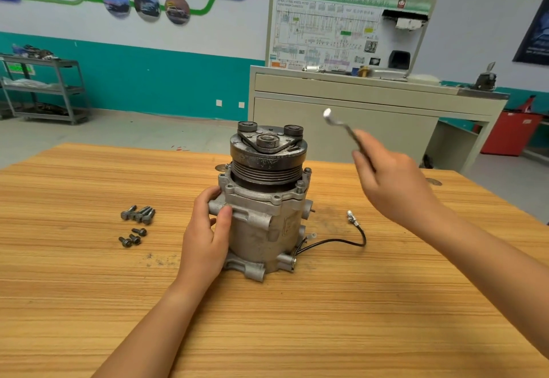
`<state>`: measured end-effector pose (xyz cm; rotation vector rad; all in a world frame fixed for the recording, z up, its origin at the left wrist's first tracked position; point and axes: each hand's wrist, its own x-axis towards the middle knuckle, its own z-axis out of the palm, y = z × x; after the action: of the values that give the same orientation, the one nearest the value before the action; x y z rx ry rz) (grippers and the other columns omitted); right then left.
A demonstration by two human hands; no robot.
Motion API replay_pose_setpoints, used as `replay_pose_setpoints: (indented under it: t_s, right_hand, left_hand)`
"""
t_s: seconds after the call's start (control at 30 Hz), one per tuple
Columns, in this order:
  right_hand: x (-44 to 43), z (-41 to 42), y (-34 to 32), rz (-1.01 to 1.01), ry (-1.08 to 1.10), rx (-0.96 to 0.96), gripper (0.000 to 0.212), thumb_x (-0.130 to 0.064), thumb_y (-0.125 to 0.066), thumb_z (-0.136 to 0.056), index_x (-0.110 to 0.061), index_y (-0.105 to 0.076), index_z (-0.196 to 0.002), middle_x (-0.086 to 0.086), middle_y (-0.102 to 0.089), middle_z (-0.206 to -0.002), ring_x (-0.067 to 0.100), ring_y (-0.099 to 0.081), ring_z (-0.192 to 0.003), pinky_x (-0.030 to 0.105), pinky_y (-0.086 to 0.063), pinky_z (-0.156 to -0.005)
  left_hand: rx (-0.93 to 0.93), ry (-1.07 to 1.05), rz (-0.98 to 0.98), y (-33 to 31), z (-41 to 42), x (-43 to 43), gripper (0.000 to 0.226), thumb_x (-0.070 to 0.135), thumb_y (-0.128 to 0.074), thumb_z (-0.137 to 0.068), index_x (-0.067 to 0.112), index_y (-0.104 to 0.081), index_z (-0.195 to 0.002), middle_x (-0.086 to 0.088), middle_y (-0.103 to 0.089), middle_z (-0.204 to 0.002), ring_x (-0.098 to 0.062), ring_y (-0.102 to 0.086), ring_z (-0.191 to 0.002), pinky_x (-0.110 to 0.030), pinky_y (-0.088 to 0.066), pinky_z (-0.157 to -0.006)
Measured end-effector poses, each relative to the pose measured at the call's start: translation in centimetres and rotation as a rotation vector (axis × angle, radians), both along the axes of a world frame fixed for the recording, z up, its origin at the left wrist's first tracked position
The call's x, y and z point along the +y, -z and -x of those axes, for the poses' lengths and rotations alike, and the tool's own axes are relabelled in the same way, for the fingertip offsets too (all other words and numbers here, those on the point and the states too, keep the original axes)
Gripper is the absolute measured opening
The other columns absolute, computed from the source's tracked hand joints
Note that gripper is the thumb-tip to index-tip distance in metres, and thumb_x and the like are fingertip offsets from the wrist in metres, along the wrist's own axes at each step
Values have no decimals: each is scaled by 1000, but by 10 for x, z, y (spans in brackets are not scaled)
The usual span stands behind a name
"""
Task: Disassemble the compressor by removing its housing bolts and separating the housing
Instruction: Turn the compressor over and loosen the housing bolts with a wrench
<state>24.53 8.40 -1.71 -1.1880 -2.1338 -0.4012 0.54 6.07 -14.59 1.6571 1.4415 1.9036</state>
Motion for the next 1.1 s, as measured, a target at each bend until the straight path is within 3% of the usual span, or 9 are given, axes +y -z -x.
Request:
replay_pose_setpoints:
  t_s: [0.17, 0.4, 0.5, 0.57, 0.67, 0.73, 0.87, 0.97, 1.1]
  right_hand:
    - [-44, -3, -2, 156, 183, -407, 32, -30, -28, -98, -29, -31, -130, -7, -48, -65, 16, -46, -57, 26, -28, -42]
    - [-56, 30, -11, 172, 339, -771, 55, 0, -38, -89, -4, -18, -141, 3, -37, -60, 15, -28, -46, 26, -23, -37]
    - [-69, 52, -18, 198, 328, -912, 59, 8, -36, -89, 8, -11, -142, 16, -55, -103, 20, -47, -56, 28, -26, -36]
    - [-72, 59, -18, 178, 295, -975, 58, 10, -36, -88, 11, -12, -141, 19, -46, -128, 29, -59, -80, 28, -27, -37]
    - [-62, 45, -8, 113, 327, -930, 58, 7, -35, -89, 9, -9, -141, 14, -55, -92, 19, -46, -53, 28, -24, -35]
    - [-52, 31, -4, 87, 335, -906, 56, 0, -35, -92, 4, -9, -141, 3, -38, -64, 17, -30, -44, 27, -22, -34]
    - [-16, 3, -3, 36, 239, -877, 33, -13, -38, -95, -11, -27, -126, -4, -37, -62, 12, -34, -46, 24, -23, -37]
    - [18, -7, -1, -62, 64, -712, 27, -3, -51, -89, -8, -50, -116, 4, -54, -67, 21, -49, -50, 24, -32, -39]
    - [52, 5, 28, -222, -164, -185, 22, 5, -58, -84, -1, -65, -104, 11, -66, -74, 26, -60, -61, 32, -49, -48]
  left_hand:
    - [-28, -1, -17, 0, -4, 0, 29, 35, -41, -90, 35, -39, -119, 32, -47, -105, 27, -45, -96, 5, -33, -69]
    - [-23, -4, -20, 0, -4, 0, 32, 36, -40, -90, 31, -39, -122, 30, -46, -108, 28, -44, -98, 5, -34, -70]
    - [-34, -10, -20, 0, -5, 0, 32, 36, -40, -90, 30, -39, -122, 30, -46, -108, 28, -44, -97, 5, -34, -70]
    - [-33, -16, -23, 0, -6, 1, 33, 36, -40, -90, 29, -40, -122, 31, -46, -107, 28, -44, -96, 5, -33, -69]
    - [-32, -17, -13, 0, -5, 0, 33, 37, -40, -90, 29, -39, -122, 32, -46, -103, 29, -45, -92, 4, -34, -66]
    - [-39, -17, -7, -1, -5, -1, 34, 37, -40, -90, 30, -39, -122, 33, -47, -101, 29, -46, -90, 4, -35, -65]
    - [-59, 2, 3, -3, -5, -4, 33, 36, -42, -90, 32, -40, -122, 34, -49, -98, 28, -47, -89, 4, -35, -65]
    - [-39, -1, 18, -3, -1, -3, 34, 39, -43, -89, 33, -40, -122, 34, -50, -98, 28, -46, -92, 4, -34, -67]
    - [-64, 77, 86, -6, 11, 3, 27, 49, -43, -89, 46, -42, -115, 46, -52, -102, 22, -47, -101, -1, -38, -75]
